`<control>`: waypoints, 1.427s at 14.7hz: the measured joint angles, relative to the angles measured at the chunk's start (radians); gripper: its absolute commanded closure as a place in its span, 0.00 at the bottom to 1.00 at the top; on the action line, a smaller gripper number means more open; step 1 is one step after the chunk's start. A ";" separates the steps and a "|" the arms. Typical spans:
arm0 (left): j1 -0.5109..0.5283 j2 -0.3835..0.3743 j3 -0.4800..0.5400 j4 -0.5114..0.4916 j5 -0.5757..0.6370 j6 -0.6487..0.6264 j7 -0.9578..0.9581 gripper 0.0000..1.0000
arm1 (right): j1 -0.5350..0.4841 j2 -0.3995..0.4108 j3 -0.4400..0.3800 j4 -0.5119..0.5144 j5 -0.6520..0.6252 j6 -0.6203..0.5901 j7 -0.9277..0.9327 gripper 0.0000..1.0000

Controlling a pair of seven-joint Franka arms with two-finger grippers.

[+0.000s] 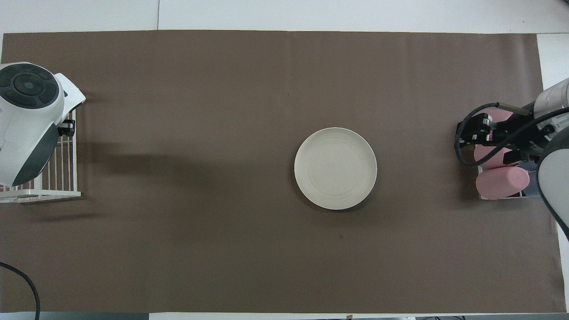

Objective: Wipe plate with sponge

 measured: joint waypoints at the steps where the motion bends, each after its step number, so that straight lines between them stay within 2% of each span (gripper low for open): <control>1: 0.005 0.000 0.000 0.000 0.000 0.003 0.000 1.00 | 0.001 0.000 0.000 0.000 0.000 0.000 0.001 0.00; 6: 0.008 -0.001 0.001 0.016 0.001 0.004 0.000 1.00 | 0.001 0.000 0.000 -0.001 0.000 0.000 0.001 0.00; 8: 0.007 -0.001 -0.003 0.054 0.001 -0.026 0.000 1.00 | 0.001 -0.001 0.000 -0.001 0.000 0.000 0.001 0.00; 10: -0.002 0.000 -0.014 0.130 -0.044 -0.110 0.005 1.00 | 0.001 -0.001 0.000 -0.001 0.000 0.000 0.003 0.00; 12: -0.018 -0.001 -0.021 0.228 -0.179 -0.205 0.019 1.00 | 0.001 -0.001 0.000 -0.001 0.001 0.000 0.024 0.00; 16: -0.023 -0.003 -0.018 0.390 -0.541 -0.369 0.026 1.00 | 0.007 -0.002 0.048 0.015 0.028 0.005 0.211 0.00; 18: -0.021 -0.004 -0.006 0.436 -0.732 -0.417 0.026 1.00 | 0.023 -0.002 0.054 0.033 0.040 0.005 0.300 0.00; 21: 0.014 -0.004 0.007 0.453 -1.026 -0.433 0.016 1.00 | 0.068 -0.002 0.056 0.045 0.042 0.003 0.454 0.00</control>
